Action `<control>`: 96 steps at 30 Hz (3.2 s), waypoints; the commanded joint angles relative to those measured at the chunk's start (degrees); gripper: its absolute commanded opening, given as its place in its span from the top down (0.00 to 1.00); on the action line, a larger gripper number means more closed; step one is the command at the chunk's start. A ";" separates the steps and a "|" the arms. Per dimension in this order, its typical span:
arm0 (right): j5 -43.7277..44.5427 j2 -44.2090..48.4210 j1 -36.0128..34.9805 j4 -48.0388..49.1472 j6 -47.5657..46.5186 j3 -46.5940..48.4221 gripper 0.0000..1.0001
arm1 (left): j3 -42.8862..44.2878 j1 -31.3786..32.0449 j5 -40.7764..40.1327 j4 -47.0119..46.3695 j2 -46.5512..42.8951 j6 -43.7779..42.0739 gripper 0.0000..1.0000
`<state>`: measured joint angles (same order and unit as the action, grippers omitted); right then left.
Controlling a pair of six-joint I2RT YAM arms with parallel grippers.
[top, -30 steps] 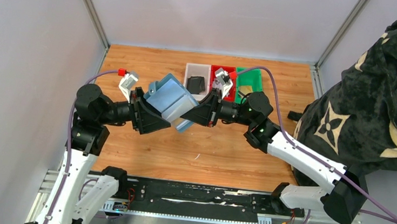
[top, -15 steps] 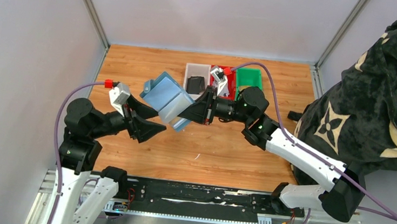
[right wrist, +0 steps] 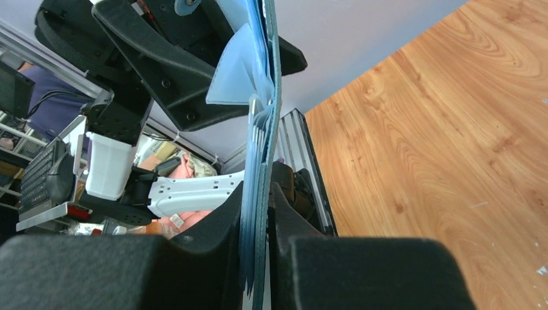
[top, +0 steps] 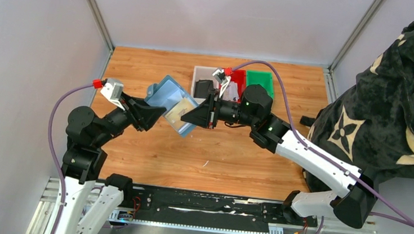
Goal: Take the credit cards out of the card holder
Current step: Remove the credit card from the card holder.
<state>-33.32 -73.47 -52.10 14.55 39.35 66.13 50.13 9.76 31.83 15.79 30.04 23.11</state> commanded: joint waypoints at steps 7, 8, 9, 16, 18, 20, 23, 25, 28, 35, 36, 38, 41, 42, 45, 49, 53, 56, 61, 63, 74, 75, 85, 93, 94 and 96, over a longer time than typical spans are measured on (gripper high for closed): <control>4.55 -2.13 -0.99 -15.92 -3.47 7.66 1.00 | 2.15 0.17 -11.65 1.36 -0.97 0.91 0.34; 5.41 -2.57 -0.99 -18.97 -3.90 9.00 1.00 | 1.79 0.17 -14.82 1.55 -1.35 -0.29 0.33; 6.66 -3.19 -1.06 -22.05 -4.47 10.52 1.00 | 1.50 0.17 -17.71 1.82 -1.75 -1.89 0.33; 12.87 -7.57 -2.99 -38.13 -9.46 19.63 1.00 | -2.21 0.17 3.55 2.07 -2.23 -8.24 0.25; 13.93 -8.41 -3.73 -39.75 -10.16 21.09 1.00 | -3.08 0.17 7.13 2.65 -2.50 -8.86 0.24; 16.08 -9.26 -4.54 -41.95 -10.98 22.71 1.00 | -3.11 0.24 8.73 4.33 -2.93 -11.85 0.23; 16.44 -9.65 -5.47 -42.39 -11.61 23.85 1.00 | -4.00 0.34 4.24 5.08 -5.25 -15.39 0.17; 16.00 -9.31 -5.73 -41.04 -11.75 23.43 1.00 | -5.20 0.35 -5.01 5.01 -7.11 -16.30 0.17; 15.12 -8.41 -5.77 -38.56 -11.43 22.65 1.00 | -5.10 0.35 -17.18 7.20 -6.78 -13.10 0.18; 12.68 -3.86 -5.31 -31.98 -10.59 18.43 1.00 | 1.49 0.10 -16.97 12.13 0.42 1.42 0.17; 12.06 -3.42 -5.12 -31.04 -10.22 17.76 1.00 | 1.98 0.10 -12.70 10.54 0.96 4.61 0.17; 11.43 -2.27 -4.59 -29.47 -9.53 16.61 1.00 | 2.47 0.08 -8.90 8.47 1.71 9.16 0.16; 10.65 -0.23 -3.59 -26.75 -8.84 14.71 1.00 | 3.33 -0.25 -2.17 7.88 3.64 13.74 0.15; 10.55 0.73 -3.22 -25.66 -8.40 14.00 1.00 | 3.28 -0.53 0.67 7.44 4.30 15.56 0.15; 10.61 2.33 -1.97 -23.08 -7.31 12.48 1.00 | 0.72 -0.97 10.44 0.75 4.93 23.58 0.15; 9.15 2.98 -1.20 -19.95 -5.68 11.48 1.00 | -1.71 -0.97 18.59 -10.42 4.90 31.80 0.16; 5.56 2.37 -0.99 -15.42 -2.65 10.62 1.00 | -1.94 -0.97 19.53 -12.20 5.32 31.90 0.20; 2.81 1.49 -0.99 -12.46 -0.99 10.35 1.00 | -2.29 -0.97 17.74 -12.80 5.56 31.84 0.26; 1.20 2.03 -0.99 -9.97 0.01 8.39 1.00 | -1.86 -0.97 13.90 -12.57 5.50 30.01 0.46; -0.45 2.43 -0.99 -8.14 0.84 7.16 1.00 | -1.30 -0.97 11.31 -11.65 4.96 27.42 0.59; -5.79 4.59 -0.60 -2.29 0.67 2.77 0.79 | -0.10 -1.05 11.41 -11.49 5.47 28.22 1.00; -6.39 5.59 -0.45 -0.67 0.63 1.52 0.77 | -0.30 -1.06 12.35 -12.36 5.73 29.46 1.00; -7.58 11.68 1.49 10.44 1.40 -7.56 0.77 | -1.09 -1.41 18.74 -19.01 8.97 38.68 1.00; -6.58 10.96 2.53 11.02 2.83 -7.77 0.83 | -0.12 -1.41 20.33 -19.75 8.87 40.07 1.00; -6.70 11.10 2.53 11.48 2.83 -8.16 0.83 | -0.04 -1.41 20.49 -19.74 8.89 40.30 1.00; -7.19 11.43 2.52 12.70 2.48 -8.92 0.81 | -0.03 -1.41 20.55 -19.80 8.97 40.58 1.00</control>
<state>-37.67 -63.70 -50.11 21.39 41.39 58.57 49.10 9.08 52.38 -3.14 38.70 62.70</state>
